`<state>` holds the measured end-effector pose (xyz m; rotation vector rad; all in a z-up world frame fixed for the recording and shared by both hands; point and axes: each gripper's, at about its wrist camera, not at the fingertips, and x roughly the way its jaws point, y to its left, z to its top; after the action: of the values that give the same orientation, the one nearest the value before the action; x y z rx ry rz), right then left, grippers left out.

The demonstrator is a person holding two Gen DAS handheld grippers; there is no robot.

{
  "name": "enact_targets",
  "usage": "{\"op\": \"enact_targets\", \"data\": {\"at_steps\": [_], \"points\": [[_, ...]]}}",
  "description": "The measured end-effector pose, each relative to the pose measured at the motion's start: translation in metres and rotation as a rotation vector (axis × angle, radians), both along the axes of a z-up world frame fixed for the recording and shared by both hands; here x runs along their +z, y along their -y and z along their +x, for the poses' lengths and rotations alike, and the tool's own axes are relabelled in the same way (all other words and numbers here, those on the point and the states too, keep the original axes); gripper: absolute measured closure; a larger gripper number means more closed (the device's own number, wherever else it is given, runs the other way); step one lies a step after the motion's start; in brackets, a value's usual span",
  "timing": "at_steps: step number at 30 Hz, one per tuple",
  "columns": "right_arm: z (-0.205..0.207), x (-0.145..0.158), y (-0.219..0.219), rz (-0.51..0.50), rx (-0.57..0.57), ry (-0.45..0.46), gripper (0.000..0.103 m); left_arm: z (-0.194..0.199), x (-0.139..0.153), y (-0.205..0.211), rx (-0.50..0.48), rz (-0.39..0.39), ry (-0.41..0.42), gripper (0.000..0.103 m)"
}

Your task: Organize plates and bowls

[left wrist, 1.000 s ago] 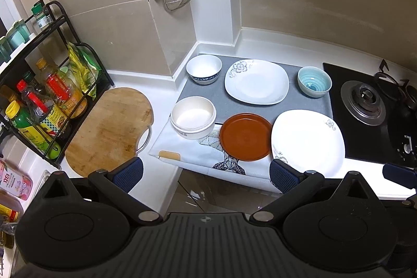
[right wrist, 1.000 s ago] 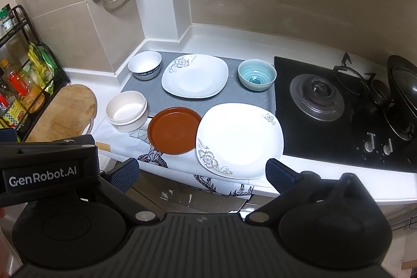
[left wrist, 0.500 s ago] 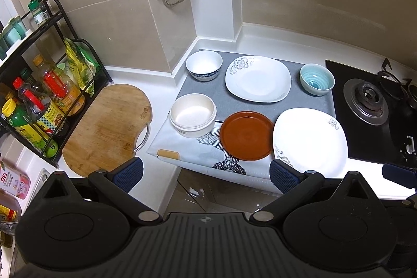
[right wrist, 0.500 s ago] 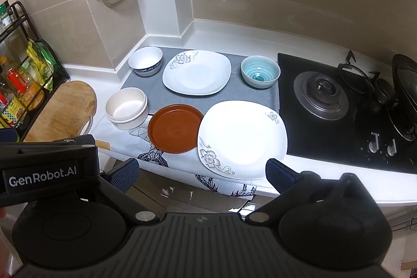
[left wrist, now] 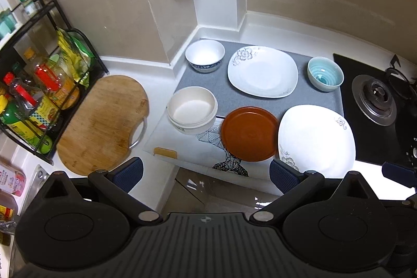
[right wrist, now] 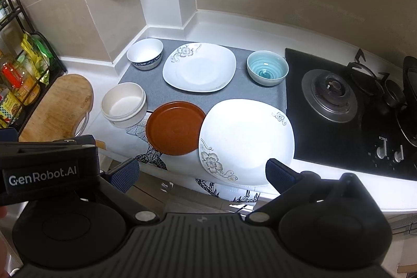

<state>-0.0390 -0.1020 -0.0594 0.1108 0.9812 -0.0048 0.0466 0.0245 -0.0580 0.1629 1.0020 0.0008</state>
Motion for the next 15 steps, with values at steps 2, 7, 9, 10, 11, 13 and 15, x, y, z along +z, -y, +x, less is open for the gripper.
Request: {"op": "enact_targets", "data": {"at_steps": [2,7,9,10,11,13,15], "points": [[0.006,-0.01,0.001,0.004,0.018,0.015,0.0,0.008,-0.011,-0.003,-0.006,-0.024,-0.026,0.0],[0.013,-0.051,0.003,-0.059,0.11,0.132,0.0,0.039,-0.063,-0.019,-0.052,-0.194,-0.184,0.0],[0.014,-0.071,0.014,-0.039,0.117,0.183,0.0,0.052,-0.085,-0.026,-0.087,-0.299,-0.215,0.0],[0.014,-0.079,0.022,-0.005,0.128,0.2,0.0,0.059,-0.097,-0.029,-0.107,-0.352,-0.228,0.0],[0.015,-0.085,0.031,0.053,0.147,0.207,0.0,0.067,-0.107,-0.03,-0.13,-0.398,-0.248,0.0],[0.018,-0.093,0.05,0.157,0.119,0.214,0.0,0.087,-0.128,-0.03,-0.172,-0.498,-0.285,0.0],[0.025,-0.099,0.065,0.212,0.04,0.196,0.0,0.106,-0.149,-0.025,-0.211,-0.568,-0.316,0.0]]}}
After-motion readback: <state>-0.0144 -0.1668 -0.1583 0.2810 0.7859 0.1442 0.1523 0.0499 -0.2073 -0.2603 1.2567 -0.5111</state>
